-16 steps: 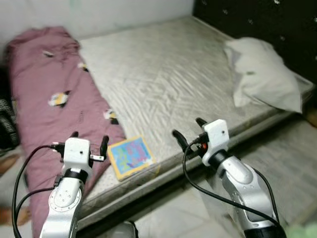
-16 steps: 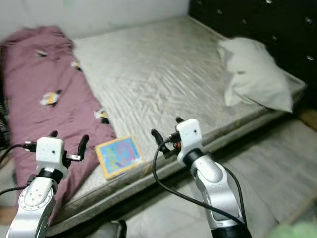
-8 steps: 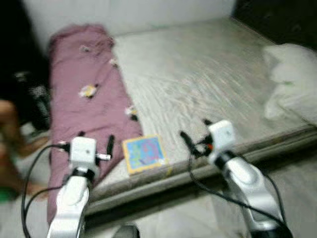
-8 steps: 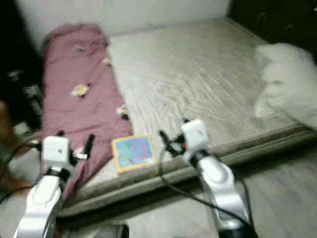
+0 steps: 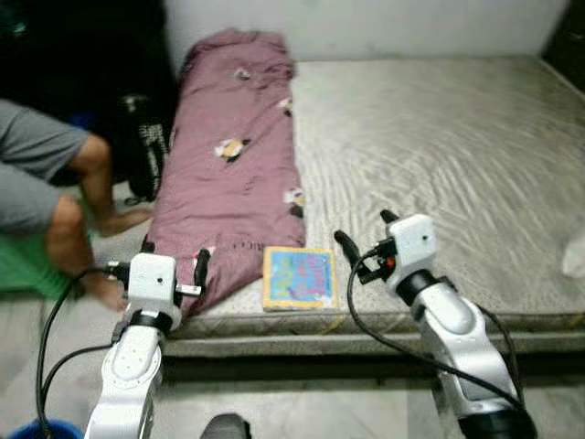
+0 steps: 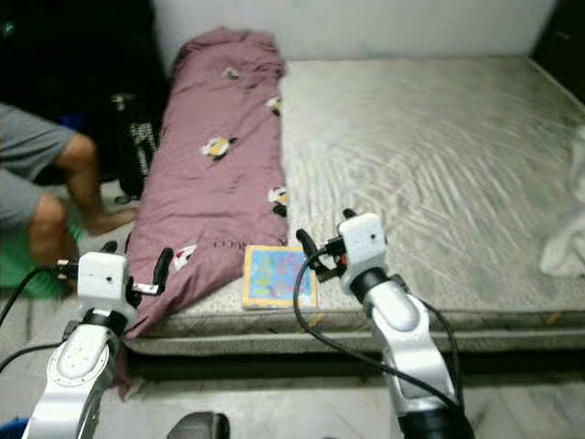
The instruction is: Clean up the room
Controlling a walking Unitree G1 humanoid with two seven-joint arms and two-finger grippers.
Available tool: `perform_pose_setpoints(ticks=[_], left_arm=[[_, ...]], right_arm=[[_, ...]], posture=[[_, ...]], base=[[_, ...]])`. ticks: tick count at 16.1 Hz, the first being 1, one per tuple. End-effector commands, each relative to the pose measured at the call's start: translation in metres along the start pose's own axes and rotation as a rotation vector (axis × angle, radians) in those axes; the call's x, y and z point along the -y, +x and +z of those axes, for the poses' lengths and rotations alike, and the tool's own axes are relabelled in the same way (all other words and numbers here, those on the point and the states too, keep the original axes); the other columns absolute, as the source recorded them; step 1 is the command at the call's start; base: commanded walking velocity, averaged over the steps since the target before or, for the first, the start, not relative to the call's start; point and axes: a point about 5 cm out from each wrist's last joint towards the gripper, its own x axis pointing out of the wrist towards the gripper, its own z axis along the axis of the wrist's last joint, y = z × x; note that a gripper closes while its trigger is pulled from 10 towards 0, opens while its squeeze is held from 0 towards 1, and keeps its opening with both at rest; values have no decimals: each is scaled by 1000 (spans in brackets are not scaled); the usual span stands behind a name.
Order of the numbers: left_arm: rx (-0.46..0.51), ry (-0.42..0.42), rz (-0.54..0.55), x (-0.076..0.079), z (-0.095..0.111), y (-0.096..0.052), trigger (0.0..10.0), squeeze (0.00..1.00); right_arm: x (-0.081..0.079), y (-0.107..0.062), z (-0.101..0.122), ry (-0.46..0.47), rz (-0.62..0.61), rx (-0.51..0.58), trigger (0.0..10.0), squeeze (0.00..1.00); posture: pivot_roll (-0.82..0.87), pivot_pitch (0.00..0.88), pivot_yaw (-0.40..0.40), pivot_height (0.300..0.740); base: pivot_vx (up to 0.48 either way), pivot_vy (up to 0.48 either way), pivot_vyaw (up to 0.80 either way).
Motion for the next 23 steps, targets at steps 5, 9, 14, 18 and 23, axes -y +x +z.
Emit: perform_pose_setpoints(ticks=[5, 9, 14, 18, 23], left_arm=[[3, -1, -9, -1, 2, 1, 10000, 0], [29, -1, -36, 1, 5, 1, 10000, 0], [25, 1, -34, 0, 4, 0, 10000, 0], [15, 12, -18, -1, 3, 0, 10000, 0], [10, 31, -32, 0, 2, 1, 10000, 0]], right_arm=[[0, 1, 0, -8, -13, 6, 10000, 0], [1, 2, 1, -20, -18, 11, 10000, 0], [1, 2, 1, -33, -21, 18, 10000, 0], [2, 3, 1, -35, -30, 18, 10000, 0], [6, 4, 0, -34, -55, 19, 10000, 0]], posture=[[-8, 67, -10, 740], [-7, 65, -11, 740], [-6, 64, -10, 740], [-4, 61, -10, 740], [-3, 53, -11, 740]], base=[[0, 0, 86], [0, 0, 0], [0, 0, 639], [0, 0, 684], [0, -177, 0]])
